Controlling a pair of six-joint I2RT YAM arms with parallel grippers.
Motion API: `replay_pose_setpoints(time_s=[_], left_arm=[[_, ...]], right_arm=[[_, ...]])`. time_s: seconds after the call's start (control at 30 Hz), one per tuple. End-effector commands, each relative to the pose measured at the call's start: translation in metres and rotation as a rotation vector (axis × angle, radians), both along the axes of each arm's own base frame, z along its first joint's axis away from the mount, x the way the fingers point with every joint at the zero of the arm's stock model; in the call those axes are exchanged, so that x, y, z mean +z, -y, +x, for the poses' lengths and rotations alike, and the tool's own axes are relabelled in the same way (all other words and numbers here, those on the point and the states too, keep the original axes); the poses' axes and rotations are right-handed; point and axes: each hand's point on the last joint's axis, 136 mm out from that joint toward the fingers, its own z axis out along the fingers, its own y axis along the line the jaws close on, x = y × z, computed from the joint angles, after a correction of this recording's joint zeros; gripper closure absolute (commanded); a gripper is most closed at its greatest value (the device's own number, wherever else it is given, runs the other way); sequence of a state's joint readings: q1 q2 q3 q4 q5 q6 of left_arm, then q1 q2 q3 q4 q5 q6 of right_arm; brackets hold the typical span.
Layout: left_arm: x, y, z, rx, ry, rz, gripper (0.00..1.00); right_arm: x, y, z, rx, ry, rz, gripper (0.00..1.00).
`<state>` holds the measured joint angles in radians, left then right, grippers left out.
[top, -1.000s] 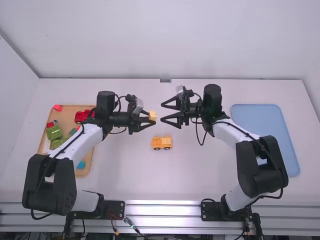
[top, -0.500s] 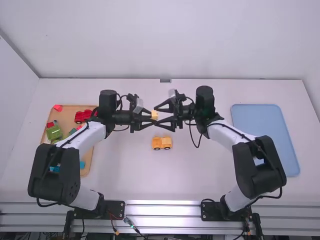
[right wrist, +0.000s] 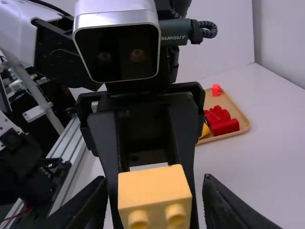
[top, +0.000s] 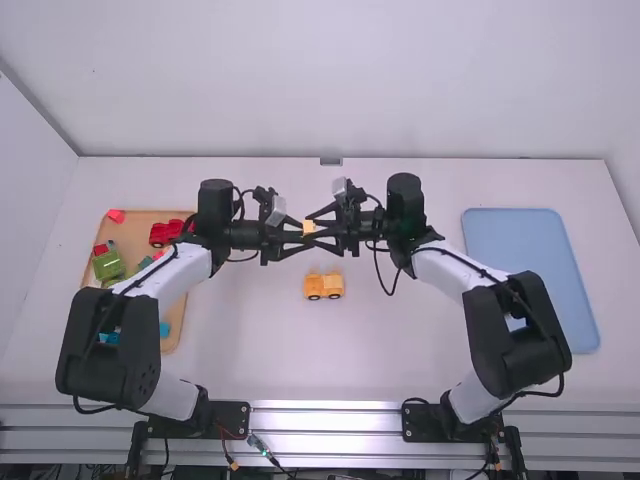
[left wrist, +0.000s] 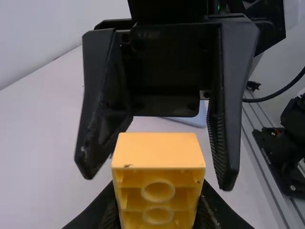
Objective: Assemble lego blocks to make yellow taxi
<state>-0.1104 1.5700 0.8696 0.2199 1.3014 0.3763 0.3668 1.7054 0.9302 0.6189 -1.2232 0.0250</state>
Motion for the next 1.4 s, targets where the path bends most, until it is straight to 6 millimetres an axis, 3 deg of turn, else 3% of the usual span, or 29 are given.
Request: replay_pose_setpoints(time_s=[0.0, 0.37, 0.5, 0.6, 0.63, 0.67, 0.77, 0.9, 1.03, 1.07, 1.13, 1.17, 1.2, 1.27, 1.37], left_arm=[[0.002, 0.003, -0.004, -0.03, -0.009, -0.015, 0.98], [0.002, 0.003, -0.004, -0.029, -0.012, -0.015, 0.97], [0.002, 0.003, -0.004, -0.029, -0.012, -0.015, 0.89], [0.002, 0.003, -0.004, -0.029, -0.011, -0.015, 0.54], [0.002, 0.003, -0.004, -0.028, -0.011, -0.014, 0.21], [0.002, 0.003, -0.004, -0.027, -0.011, -0.014, 0.05], [0.0, 0.003, -0.001, -0.008, -0.016, -0.003, 0.01], [-0.017, -0.006, 0.026, 0.163, -0.048, 0.094, 0.01], [-0.058, -0.039, 0.059, 0.485, -0.244, 0.258, 0.01], [-0.063, -0.043, 0.061, 0.515, -0.263, 0.275, 0.01], [-0.09, -0.075, 0.072, 0.732, -0.336, 0.417, 0.01], [-0.09, -0.075, 0.072, 0.732, -0.336, 0.417, 0.01], [-0.1, -0.095, 0.078, 0.861, -0.363, 0.478, 0.01], [-0.106, -0.115, 0.083, 0.987, -0.393, 0.518, 0.01], [-0.113, -0.172, 0.089, 1.335, -0.487, 0.541, 0.01]], right_arm=[[0.01, -0.002, 0.003, 0.004, 0.035, 0.012, 0.54], [0.01, -0.002, 0.001, 0.01, 0.035, 0.013, 0.77], [0.01, -0.003, 0.0, 0.013, 0.036, 0.013, 0.83], [0.01, -0.004, 0.0, 0.011, 0.034, 0.012, 0.87], [0.009, -0.004, 0.004, -0.006, 0.035, 0.008, 0.92], [0.009, -0.003, 0.006, -0.019, 0.035, 0.004, 0.97], [0.001, -0.002, 0.02, -0.107, 0.017, -0.029, 1.0], [-0.029, 0.011, 0.062, -0.38, -0.003, -0.166, 1.0], [-0.051, 0.03, 0.085, -0.548, -0.043, -0.291, 1.0], [-0.054, 0.031, 0.086, -0.555, -0.044, -0.304, 1.0], [-0.065, 0.038, 0.085, -0.561, -0.072, -0.41, 1.0], [-0.065, 0.038, 0.085, -0.561, -0.072, -0.41, 1.0], [-0.07, 0.041, 0.08, -0.545, -0.095, -0.478, 1.0], [-0.075, 0.039, 0.073, -0.513, -0.106, -0.547, 1.0], [-0.087, 0.024, 0.058, -0.438, -0.12, -0.696, 1.0]])
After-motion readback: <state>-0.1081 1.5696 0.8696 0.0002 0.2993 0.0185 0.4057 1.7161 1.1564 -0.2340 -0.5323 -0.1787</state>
